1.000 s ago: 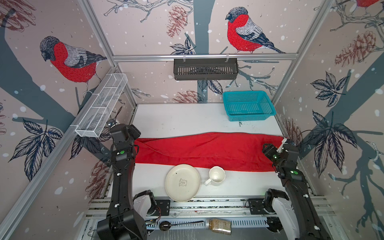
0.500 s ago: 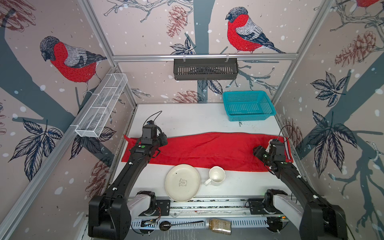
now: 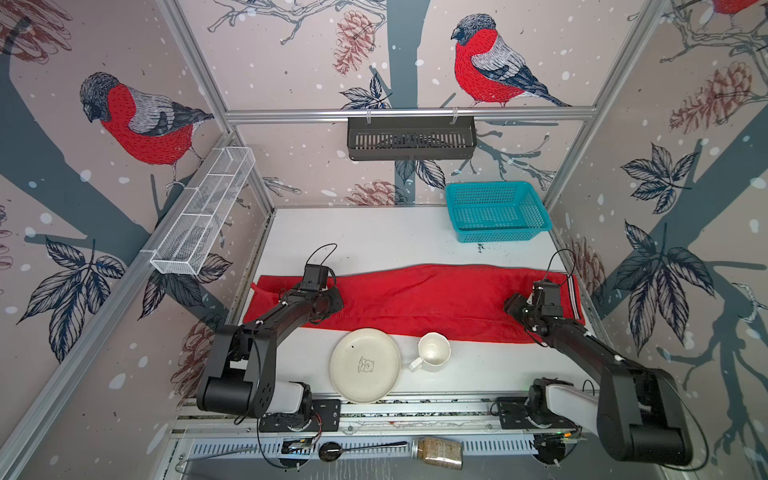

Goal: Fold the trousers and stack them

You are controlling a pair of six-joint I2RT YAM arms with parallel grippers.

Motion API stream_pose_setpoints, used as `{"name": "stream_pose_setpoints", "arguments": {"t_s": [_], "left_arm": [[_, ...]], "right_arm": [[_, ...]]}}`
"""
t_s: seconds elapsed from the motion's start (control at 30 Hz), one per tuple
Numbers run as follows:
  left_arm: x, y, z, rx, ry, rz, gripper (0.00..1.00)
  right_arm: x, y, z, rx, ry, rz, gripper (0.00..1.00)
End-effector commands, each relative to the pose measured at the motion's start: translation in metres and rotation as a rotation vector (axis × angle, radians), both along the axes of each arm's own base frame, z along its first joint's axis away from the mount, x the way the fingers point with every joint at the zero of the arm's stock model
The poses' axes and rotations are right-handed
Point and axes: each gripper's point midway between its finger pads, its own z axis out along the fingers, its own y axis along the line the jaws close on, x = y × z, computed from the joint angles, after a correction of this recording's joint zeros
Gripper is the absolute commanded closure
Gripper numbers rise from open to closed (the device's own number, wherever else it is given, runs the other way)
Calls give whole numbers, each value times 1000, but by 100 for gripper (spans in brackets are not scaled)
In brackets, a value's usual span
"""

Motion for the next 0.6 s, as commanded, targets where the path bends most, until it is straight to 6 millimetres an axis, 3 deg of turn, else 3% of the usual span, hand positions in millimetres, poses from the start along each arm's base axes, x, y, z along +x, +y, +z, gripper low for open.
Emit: {"name": "stream_pose_setpoints", "arguments": {"t_s": [0.0, 0.3, 0.57], "left_arm": [[12, -2, 0, -12, -34, 6, 74], [40, 1, -9, 32, -21, 14, 76], [70, 9, 4, 58, -60, 28, 73]], "right_arm": [[1, -6, -4, -28, 10, -16, 35], [24, -5, -6, -35, 10, -6, 35], [62, 0, -1, -50, -2, 71, 34]]}}
